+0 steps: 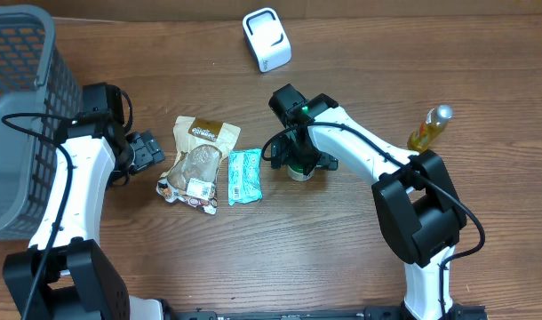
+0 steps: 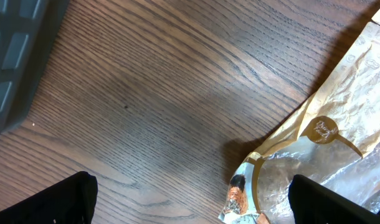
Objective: Scan the item barcode
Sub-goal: 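Lift the jar with the right gripper and carry it toward the scanner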
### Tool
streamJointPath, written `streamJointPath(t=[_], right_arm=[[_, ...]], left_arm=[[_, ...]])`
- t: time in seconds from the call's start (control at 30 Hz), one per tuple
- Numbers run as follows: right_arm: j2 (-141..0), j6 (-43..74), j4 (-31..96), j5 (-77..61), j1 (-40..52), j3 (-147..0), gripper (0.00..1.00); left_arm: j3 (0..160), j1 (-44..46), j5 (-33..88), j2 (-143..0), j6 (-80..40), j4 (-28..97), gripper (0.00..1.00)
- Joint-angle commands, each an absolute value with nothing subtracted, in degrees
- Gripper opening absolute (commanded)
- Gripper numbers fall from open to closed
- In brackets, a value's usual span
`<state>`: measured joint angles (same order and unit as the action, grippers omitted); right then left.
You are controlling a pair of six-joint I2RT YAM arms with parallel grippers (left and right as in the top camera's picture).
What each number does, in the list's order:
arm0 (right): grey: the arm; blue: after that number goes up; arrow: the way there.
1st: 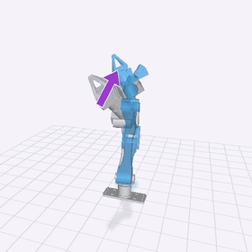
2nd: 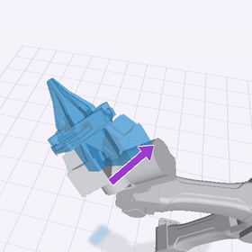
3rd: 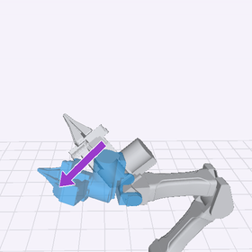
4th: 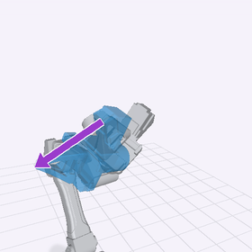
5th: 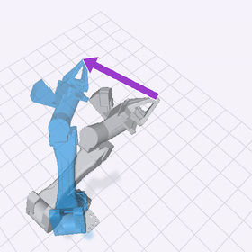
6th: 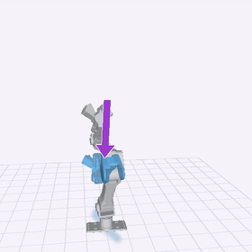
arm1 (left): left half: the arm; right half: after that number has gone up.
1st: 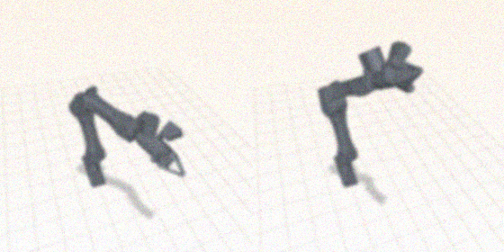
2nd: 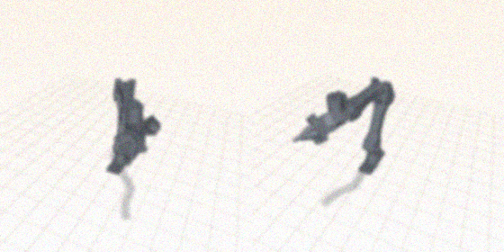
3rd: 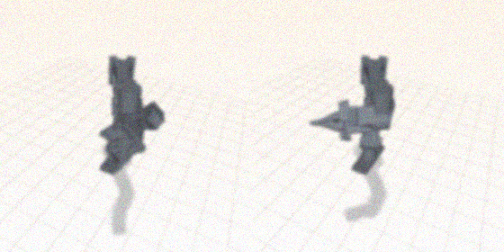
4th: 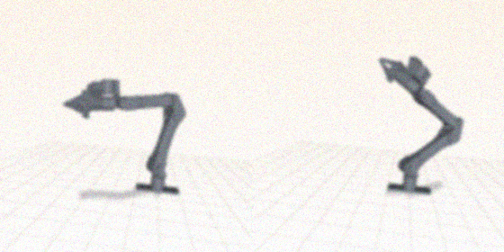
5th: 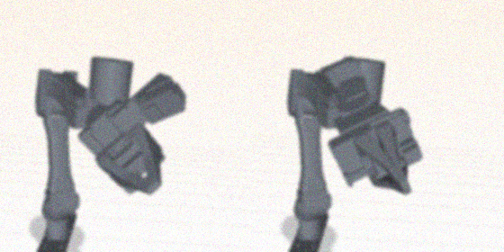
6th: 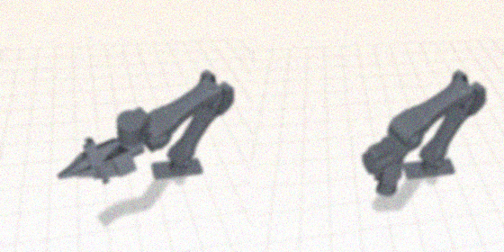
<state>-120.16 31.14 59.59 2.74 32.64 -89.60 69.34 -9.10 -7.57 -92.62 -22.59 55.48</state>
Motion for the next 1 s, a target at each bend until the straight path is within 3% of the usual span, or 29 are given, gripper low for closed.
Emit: streamJointPath(t=[0.0, 0.07, 0.3, 0.47, 0.6, 0.97], right_arm=[[-119.0, 31.7, 59.1, 2.5, 32.4, -90.2, 0.94], [-119.0, 31.7, 58.8, 2.4, 32.4, -90.2, 1.0], [-119.0, 31.7, 58.5, 1.2, 32.4, -90.2, 0.99], [-119.0, 31.7, 58.5, 1.2, 32.4, -90.2, 0.69], [-119.0, 31.7, 58.8, 1.2, 32.4, -91.2, 0.55], [-110.2, 24.0, 66.9, 0.7, 32.4, -102.7, 0.47]], left_arm=[[69.2, -9.3, -7.9, -91.5, -23.3, 55.4, 1.0], [69.2, -9.3, -7.9, -91.5, -23.3, 55.4, 0.99], [69.2, -9.3, -7.9, -91.5, -23.4, 55.4, 1.0], [69.2, -9.3, -7.9, -91.5, -23.3, 55.4, 1.0], [69.2, -9.3, -7.9, -91.5, -23.3, 55.4, 1.0], [69.2, -9.3, -7.9, -91.5, -23.4, 55.4, 1.0]])
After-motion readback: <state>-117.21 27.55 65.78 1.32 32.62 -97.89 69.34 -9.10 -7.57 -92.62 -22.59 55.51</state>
